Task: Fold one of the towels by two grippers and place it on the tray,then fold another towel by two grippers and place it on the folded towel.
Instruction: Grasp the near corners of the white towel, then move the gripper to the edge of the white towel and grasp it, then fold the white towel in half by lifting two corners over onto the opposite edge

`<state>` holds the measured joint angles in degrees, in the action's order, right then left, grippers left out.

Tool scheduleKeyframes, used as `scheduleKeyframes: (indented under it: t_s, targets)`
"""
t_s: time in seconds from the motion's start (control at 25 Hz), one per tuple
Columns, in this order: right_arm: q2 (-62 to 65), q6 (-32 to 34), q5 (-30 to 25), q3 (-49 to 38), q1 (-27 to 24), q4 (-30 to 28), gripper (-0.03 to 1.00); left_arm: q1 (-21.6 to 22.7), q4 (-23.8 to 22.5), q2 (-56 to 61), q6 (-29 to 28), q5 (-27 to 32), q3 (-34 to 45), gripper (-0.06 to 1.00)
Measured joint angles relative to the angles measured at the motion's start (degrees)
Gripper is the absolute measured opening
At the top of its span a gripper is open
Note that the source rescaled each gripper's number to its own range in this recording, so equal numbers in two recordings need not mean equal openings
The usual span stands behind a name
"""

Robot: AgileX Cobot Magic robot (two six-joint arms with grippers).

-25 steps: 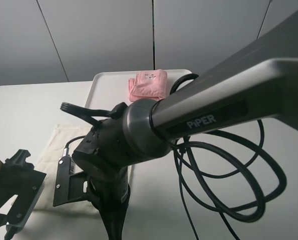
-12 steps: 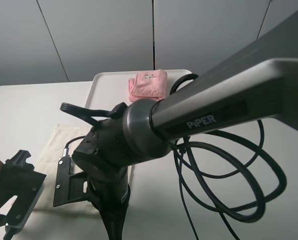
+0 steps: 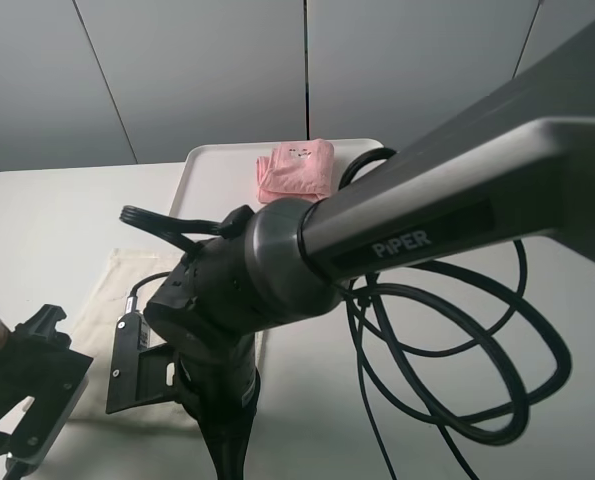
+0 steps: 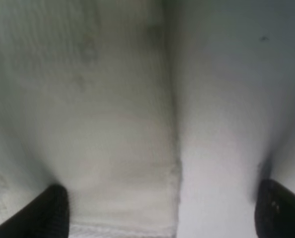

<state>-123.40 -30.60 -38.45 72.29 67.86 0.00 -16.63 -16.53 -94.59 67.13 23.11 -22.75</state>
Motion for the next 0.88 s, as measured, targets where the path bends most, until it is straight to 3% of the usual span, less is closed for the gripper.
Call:
scheduleKeyframes:
  t_s: [0.12, 0.44, 0.88]
  targets:
    - [0.00, 0.00, 0.00, 0.00, 0.00, 0.00, 0.00, 0.00, -0.11, -0.57, 0.00, -1.48, -0.12, 0.74]
    - [0.00, 0.00, 0.00, 0.00, 0.00, 0.00, 0.00, 0.00, -0.99, -0.92, 0.00, -3.36, -0.54, 0.04]
    - [0.98, 2.28, -0.32, -0.22, -0.11, 0.00, 0.00, 0.00, 0.33, 0.77, -0.25, -1.46, -0.30, 0.01]
